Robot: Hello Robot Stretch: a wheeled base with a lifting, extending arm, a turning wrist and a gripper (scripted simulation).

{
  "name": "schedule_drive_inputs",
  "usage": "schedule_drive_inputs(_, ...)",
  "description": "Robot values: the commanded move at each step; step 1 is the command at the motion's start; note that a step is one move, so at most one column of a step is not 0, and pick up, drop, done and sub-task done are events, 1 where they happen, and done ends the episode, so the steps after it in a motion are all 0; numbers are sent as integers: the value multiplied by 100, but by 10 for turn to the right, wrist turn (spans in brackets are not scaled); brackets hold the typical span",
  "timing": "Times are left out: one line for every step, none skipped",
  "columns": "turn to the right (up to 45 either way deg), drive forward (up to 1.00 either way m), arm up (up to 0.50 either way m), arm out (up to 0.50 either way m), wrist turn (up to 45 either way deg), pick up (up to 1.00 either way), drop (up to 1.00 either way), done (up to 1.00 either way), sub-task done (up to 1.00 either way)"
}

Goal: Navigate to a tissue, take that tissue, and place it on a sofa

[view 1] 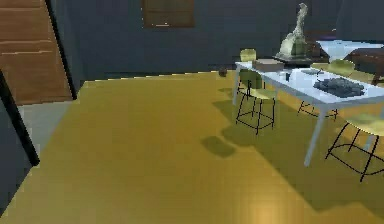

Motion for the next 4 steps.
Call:
schedule_drive_inputs(-150, 0, 0, 0, 0, 0, 0, 0, 0)
schedule_drive_inputs(0, 30, 0, 0, 0, 0, 0, 0, 0)
schedule_drive_inputs(450, 0, 0, 0, 0, 0, 0, 0, 0)
schedule_drive_inputs(450, 0, 0, 0, 0, 0, 0, 0, 0)
